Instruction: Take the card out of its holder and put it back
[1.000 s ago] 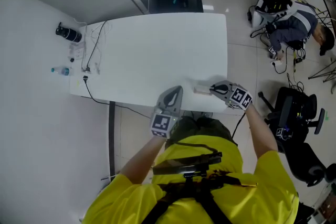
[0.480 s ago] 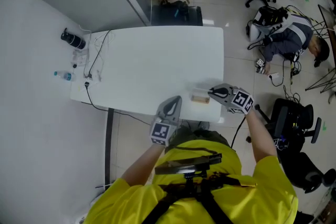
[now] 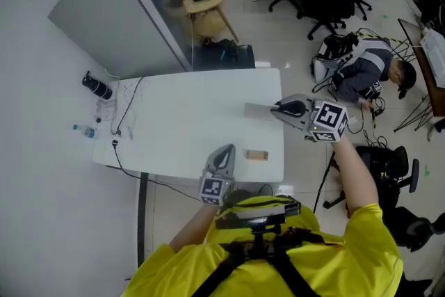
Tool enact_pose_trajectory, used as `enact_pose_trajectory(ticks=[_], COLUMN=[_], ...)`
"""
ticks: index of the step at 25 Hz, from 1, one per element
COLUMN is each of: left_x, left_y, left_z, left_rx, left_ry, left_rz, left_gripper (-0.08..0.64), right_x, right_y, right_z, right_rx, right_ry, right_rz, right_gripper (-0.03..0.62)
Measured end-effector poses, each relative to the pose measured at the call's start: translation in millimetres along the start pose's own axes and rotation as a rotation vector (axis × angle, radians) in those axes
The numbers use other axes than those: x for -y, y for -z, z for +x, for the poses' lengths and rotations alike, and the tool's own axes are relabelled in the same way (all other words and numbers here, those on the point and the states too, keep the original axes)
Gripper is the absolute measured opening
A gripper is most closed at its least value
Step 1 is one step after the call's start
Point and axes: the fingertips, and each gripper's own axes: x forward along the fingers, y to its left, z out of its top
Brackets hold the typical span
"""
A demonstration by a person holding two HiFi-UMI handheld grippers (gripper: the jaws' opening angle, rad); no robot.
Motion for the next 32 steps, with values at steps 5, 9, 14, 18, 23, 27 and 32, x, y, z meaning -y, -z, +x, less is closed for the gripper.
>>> enact_pose_trajectory(ticks=[5,9,14,18,23,27,32], left_x=[8.4,13.3,10.4,6.9,-6.1,-13.0,-17.2], left_y=[4.8,8.6,13.1,13.3,17.1,22.7,30.5], left_z=[8.8,16.3,20.4,22.4,22.7,19.2,12.6], left_rx=[-0.008,-0.018,-0.017,-0.020,-0.037,-0.056,-0.089], left_ry=[0.011,0.028,0.012,0.007,-0.010,-0.031,-0.046], left_rz=[0.042,0.046,0.011,0.013,0.012,-0.003,-0.006], left_gripper=[0.008,0.008,0.008,0.008,0.007,0.007,0.007], right_x=[1.0,2.0,-1.4,-0.2,-0.6,-14.7,-36.6], right_y=[-16.4,-3.7,-1.0,0.2,27.6,82.9,147.4], right_z=[-12.8,-11.8,-7.7,-3.0,14.2,33.2,51.7], right_rx=[0.051,0.039,0.035,0.034,-0.011,-0.081,-0.050], right_ry=[0.008,0.015,-0.003,-0.017,-0.037,-0.076,-0.153], right_rz=[0.044,0.054,0.060,0.063,0.105,0.077,0.081], right_gripper=[0.020,0.020,0.020,0.020,0.020,0.020,0.020])
